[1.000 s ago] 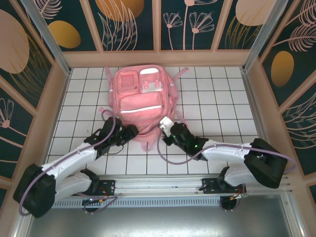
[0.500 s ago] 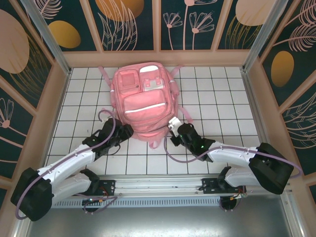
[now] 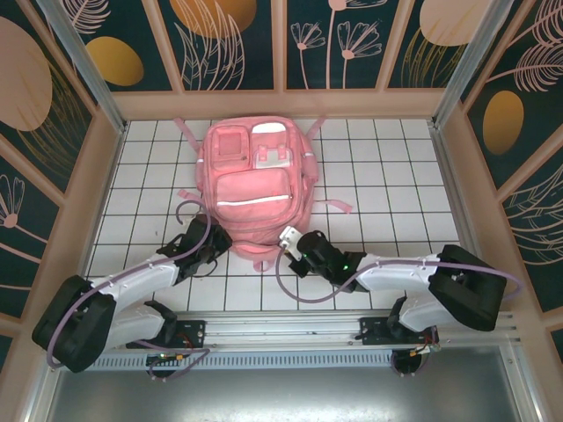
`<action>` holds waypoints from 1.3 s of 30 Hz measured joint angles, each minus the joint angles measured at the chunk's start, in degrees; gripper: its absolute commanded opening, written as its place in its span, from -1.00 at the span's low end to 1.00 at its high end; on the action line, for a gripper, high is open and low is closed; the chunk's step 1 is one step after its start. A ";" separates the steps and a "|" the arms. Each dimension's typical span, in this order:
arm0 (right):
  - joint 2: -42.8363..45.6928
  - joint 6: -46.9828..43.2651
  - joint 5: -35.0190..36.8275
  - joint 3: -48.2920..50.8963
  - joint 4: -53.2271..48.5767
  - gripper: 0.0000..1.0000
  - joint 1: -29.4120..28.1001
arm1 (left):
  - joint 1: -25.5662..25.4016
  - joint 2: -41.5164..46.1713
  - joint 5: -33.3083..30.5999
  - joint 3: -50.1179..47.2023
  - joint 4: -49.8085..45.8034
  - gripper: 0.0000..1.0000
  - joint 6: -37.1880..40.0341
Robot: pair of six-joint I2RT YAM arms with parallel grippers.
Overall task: Pack the student bag
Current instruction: Zip the student bag at the center of the table.
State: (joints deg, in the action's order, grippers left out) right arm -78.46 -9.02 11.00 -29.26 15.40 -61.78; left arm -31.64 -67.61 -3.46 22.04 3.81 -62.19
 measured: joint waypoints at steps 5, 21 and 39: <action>-3.63 0.90 -3.23 -4.81 -1.57 -1.00 -1.57 | 0.04 -0.04 -0.07 -0.22 0.59 -0.93 -0.28; -20.81 6.82 -11.21 -22.29 -6.82 -1.00 -4.42 | 0.90 2.45 -2.86 -1.07 0.04 -0.25 1.53; -20.33 9.88 -21.29 -21.44 -1.16 -0.12 -4.72 | 0.09 11.78 7.54 5.44 -15.82 -0.11 9.09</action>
State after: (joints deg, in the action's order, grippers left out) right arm -98.78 0.86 -10.28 -50.70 14.24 -66.50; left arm -31.55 -55.83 4.08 27.49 -12.01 -53.10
